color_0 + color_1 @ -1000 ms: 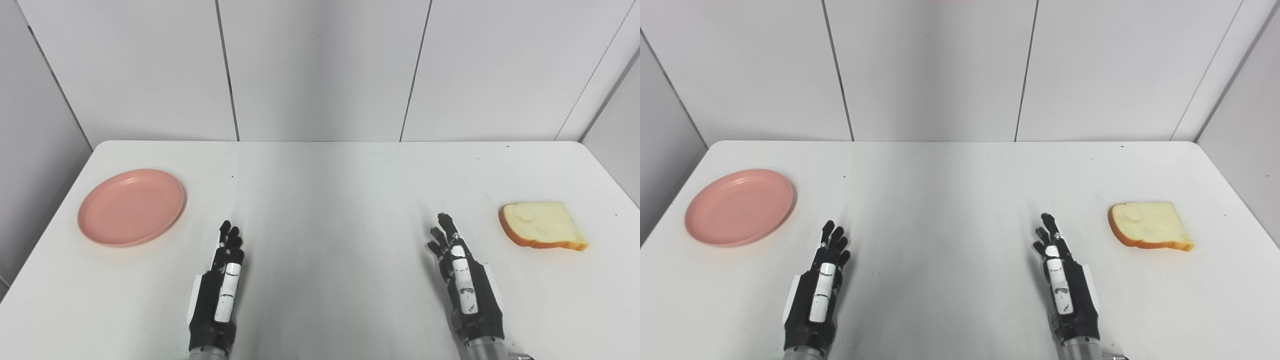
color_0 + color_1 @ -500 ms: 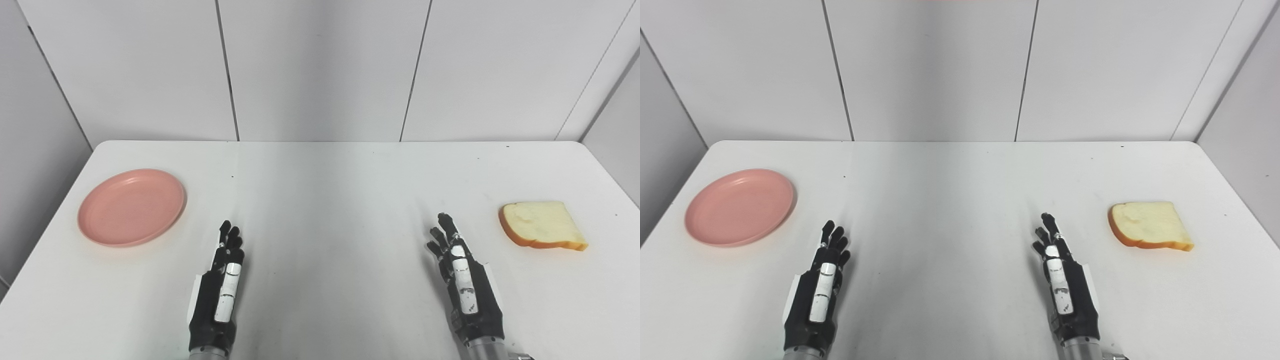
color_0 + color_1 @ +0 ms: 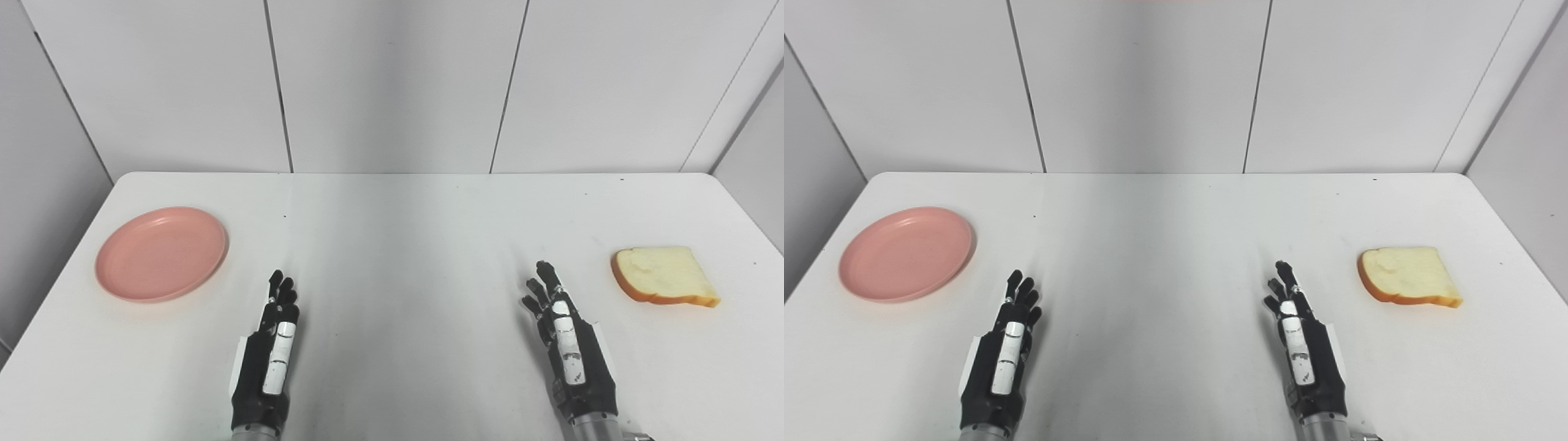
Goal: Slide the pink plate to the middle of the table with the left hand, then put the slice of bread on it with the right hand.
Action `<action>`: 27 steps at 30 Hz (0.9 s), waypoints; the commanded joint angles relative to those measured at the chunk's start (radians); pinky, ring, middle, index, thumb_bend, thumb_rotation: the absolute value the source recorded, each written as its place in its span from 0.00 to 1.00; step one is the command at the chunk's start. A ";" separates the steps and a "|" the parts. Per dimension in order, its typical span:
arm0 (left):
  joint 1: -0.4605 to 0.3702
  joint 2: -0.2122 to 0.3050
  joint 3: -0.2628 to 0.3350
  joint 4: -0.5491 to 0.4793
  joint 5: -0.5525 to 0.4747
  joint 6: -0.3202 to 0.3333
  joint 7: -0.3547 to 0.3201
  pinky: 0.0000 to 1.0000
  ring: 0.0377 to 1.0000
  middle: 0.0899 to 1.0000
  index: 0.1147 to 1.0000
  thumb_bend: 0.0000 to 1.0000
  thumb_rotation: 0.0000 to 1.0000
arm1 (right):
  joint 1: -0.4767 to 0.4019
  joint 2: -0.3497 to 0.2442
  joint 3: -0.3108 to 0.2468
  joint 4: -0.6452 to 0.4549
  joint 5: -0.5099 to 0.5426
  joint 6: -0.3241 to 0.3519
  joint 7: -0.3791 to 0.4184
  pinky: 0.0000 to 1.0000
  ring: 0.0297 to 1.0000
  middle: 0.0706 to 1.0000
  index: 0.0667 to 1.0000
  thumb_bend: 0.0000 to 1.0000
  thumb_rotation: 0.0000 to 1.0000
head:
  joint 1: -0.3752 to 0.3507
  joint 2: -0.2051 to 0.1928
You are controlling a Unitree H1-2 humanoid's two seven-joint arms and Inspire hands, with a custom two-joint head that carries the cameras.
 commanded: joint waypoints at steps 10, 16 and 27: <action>-0.005 0.003 0.001 -0.017 -0.003 0.017 0.000 1.00 1.00 1.00 1.00 0.78 0.87 | 0.074 0.038 0.024 0.062 0.009 0.025 0.001 0.94 0.95 0.98 0.93 0.78 0.93 | 0.002 0.001; -0.005 0.004 0.000 -0.012 -0.002 0.010 -0.001 1.00 1.00 1.00 1.00 0.77 0.87 | 0.073 0.038 0.022 0.068 0.012 0.021 0.002 0.94 0.95 0.98 0.93 0.78 0.92 | 0.004 -0.008; -0.005 0.000 -0.002 -0.001 0.000 0.001 0.001 1.00 1.00 1.00 1.00 0.76 0.87 | 0.074 0.036 0.020 0.072 0.011 0.020 0.001 0.93 0.95 0.98 0.93 0.78 0.93 | 0.015 -0.016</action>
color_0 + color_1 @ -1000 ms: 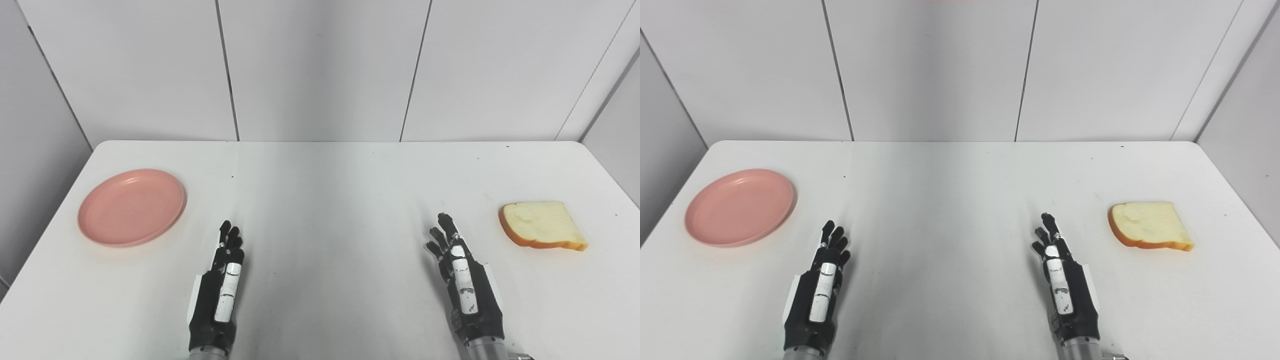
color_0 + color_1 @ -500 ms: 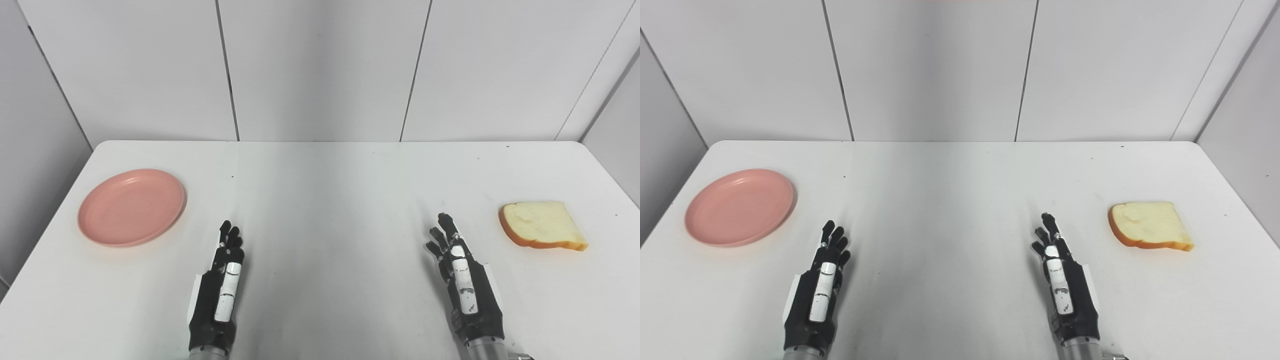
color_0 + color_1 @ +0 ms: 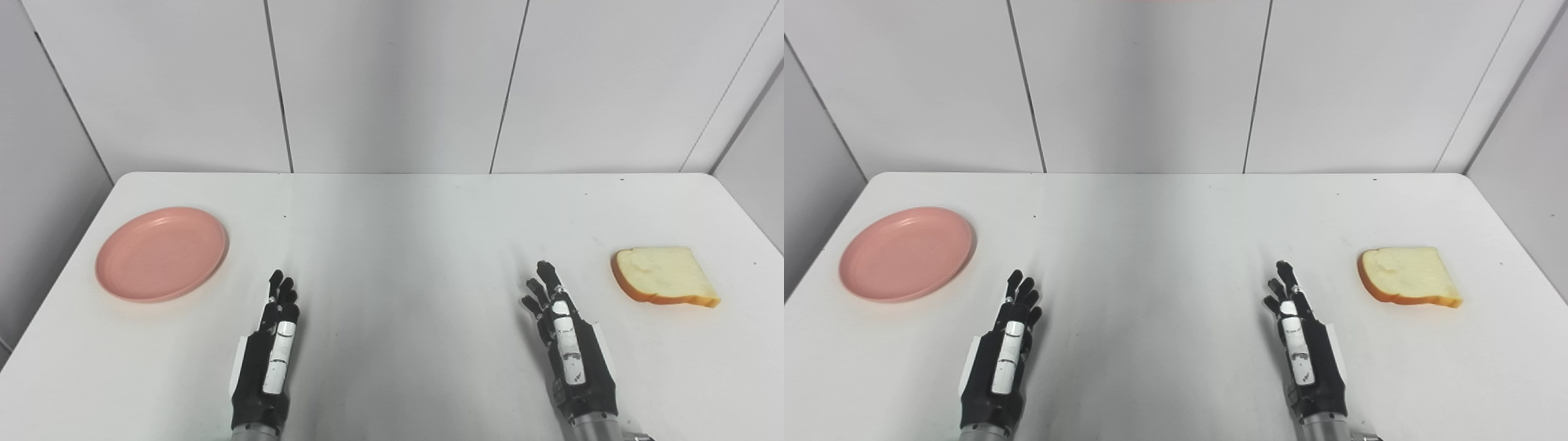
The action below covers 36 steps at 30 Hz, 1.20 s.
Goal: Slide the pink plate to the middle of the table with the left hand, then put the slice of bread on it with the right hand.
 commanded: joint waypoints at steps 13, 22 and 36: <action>-0.013 -0.022 -0.025 0.075 0.021 -0.071 0.011 1.00 1.00 1.00 1.00 0.74 0.86 | 0.067 0.004 -0.005 0.127 0.060 -0.008 0.040 0.96 0.96 0.99 0.93 0.77 0.95 | 0.126 -0.076; -0.030 -0.064 -0.043 0.183 0.060 -0.176 0.044 1.00 1.00 1.00 1.00 0.69 0.87 | 0.047 -0.028 -0.036 0.196 0.121 -0.021 0.081 1.00 1.00 1.00 0.94 0.68 1.00 | 0.239 -0.143; -0.043 -0.067 -0.045 0.242 0.077 -0.222 0.066 1.00 1.00 1.00 1.00 0.68 0.87 | 0.035 -0.037 -0.035 0.236 0.135 -0.034 0.095 1.00 1.00 1.00 0.99 0.63 1.00 | 0.274 -0.189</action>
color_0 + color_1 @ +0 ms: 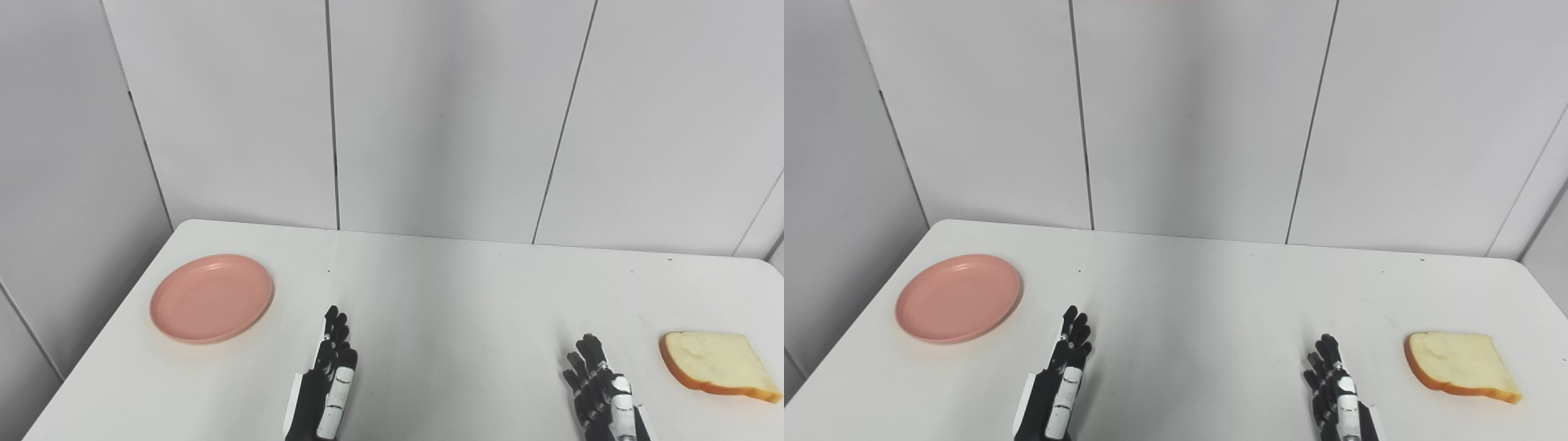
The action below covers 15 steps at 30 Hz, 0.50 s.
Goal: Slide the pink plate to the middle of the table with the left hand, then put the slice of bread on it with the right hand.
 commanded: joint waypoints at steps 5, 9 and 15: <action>0.013 -0.018 -0.007 0.116 0.000 -0.055 0.014 1.00 1.00 1.00 1.00 0.67 0.86 | 0.049 -0.006 -0.008 0.201 0.010 -0.032 0.028 1.00 1.00 1.00 0.98 0.62 1.00 | -0.002 0.002; 0.011 -0.015 -0.001 0.112 -0.014 -0.070 0.008 1.00 1.00 1.00 1.00 0.66 0.85 | 0.050 -0.006 -0.002 0.197 0.002 -0.030 0.024 1.00 1.00 1.00 0.99 0.63 1.00 | 0.009 0.004; -0.008 -0.003 0.020 0.031 -0.061 -0.064 -0.007 0.99 0.97 0.99 1.00 0.67 0.83 | 0.066 0.009 0.000 0.159 0.021 -0.004 0.017 1.00 1.00 1.00 0.98 0.63 1.00 | -0.002 0.016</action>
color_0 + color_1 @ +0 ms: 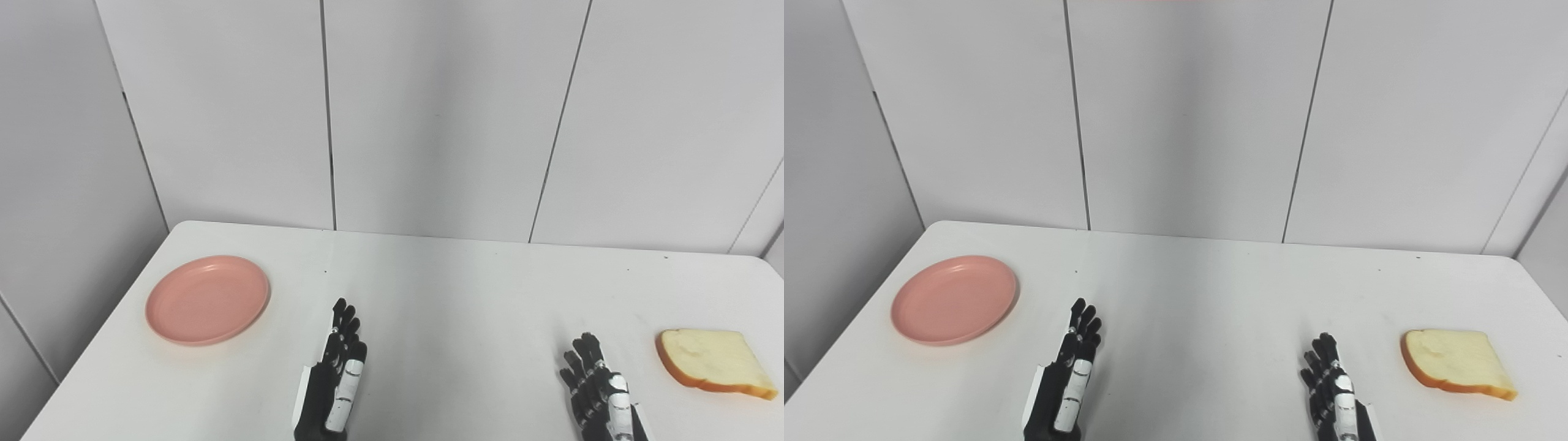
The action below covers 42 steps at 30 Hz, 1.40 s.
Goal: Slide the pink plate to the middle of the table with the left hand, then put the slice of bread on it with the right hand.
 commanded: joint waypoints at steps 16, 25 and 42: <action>-0.252 0.133 0.173 -0.233 -0.161 0.271 -0.017 0.89 0.91 0.90 0.86 0.97 0.86 | 0.092 0.010 0.002 0.104 0.008 0.013 0.008 1.00 1.00 1.00 0.98 0.66 1.00 | -0.022 0.015; -0.395 0.261 0.285 -0.232 -0.271 0.411 -0.026 0.93 0.93 0.92 0.87 0.96 0.86 | 0.090 0.013 0.001 0.112 0.005 0.013 0.003 1.00 1.00 1.00 0.96 0.67 1.00 | -0.025 0.015; -0.574 0.538 0.448 0.028 -0.402 0.398 -0.123 0.87 0.93 0.94 0.91 0.96 0.89 | 0.088 0.015 -0.001 0.115 0.007 0.009 0.001 1.00 1.00 1.00 0.95 0.67 1.00 | -0.025 0.020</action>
